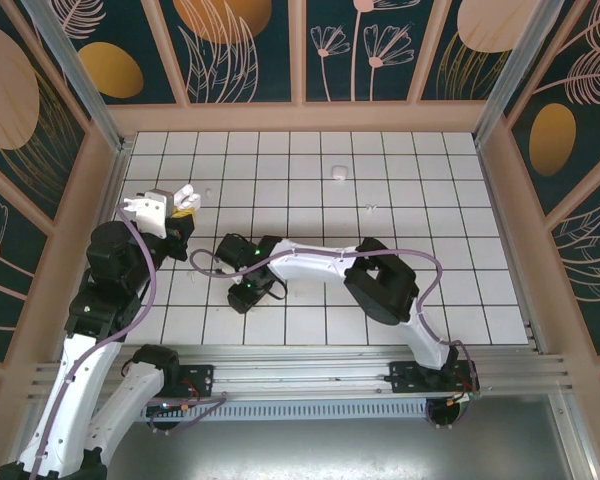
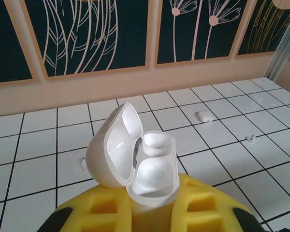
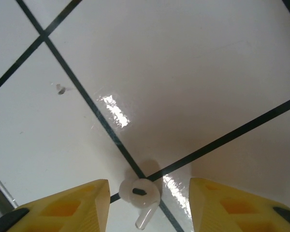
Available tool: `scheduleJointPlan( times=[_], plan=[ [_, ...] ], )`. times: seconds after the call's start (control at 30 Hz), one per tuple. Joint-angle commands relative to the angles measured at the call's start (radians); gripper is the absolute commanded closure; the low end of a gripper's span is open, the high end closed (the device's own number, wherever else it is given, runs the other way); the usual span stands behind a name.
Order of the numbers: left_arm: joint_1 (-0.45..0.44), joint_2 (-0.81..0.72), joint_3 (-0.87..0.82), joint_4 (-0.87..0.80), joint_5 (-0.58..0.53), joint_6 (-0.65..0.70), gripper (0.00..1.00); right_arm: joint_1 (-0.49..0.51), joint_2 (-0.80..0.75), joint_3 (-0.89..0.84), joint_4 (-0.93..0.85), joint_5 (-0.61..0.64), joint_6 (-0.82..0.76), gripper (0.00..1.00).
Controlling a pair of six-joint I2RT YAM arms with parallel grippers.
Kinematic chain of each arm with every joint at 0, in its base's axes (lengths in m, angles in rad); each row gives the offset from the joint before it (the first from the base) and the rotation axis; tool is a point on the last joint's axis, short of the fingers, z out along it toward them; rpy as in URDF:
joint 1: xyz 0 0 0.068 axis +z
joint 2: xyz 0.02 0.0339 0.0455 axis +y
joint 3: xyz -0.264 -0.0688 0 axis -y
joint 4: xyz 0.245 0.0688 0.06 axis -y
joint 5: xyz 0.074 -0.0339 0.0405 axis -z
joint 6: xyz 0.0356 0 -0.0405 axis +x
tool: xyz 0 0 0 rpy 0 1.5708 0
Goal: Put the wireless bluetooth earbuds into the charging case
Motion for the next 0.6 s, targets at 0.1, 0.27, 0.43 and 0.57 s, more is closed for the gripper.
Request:
scheduleJointPlan(
  times=[0.1,0.27,0.43,0.57],
  plan=[
    [0.008,-0.013,-0.002,0.020,-0.020,0.000,1.00,0.004,0.048,0.036,-0.071,0.020,0.001,0.53],
    [0.009,-0.011,-0.005,0.022,-0.021,0.001,1.00,0.010,0.048,0.034,-0.070,0.017,0.008,0.53],
    [0.009,-0.010,-0.009,0.023,-0.022,0.000,1.00,0.012,0.052,0.031,-0.085,0.020,0.018,0.55],
    [0.009,-0.009,-0.013,0.025,-0.021,-0.001,1.00,0.008,0.031,-0.008,-0.058,0.007,0.037,0.57]
  ],
)
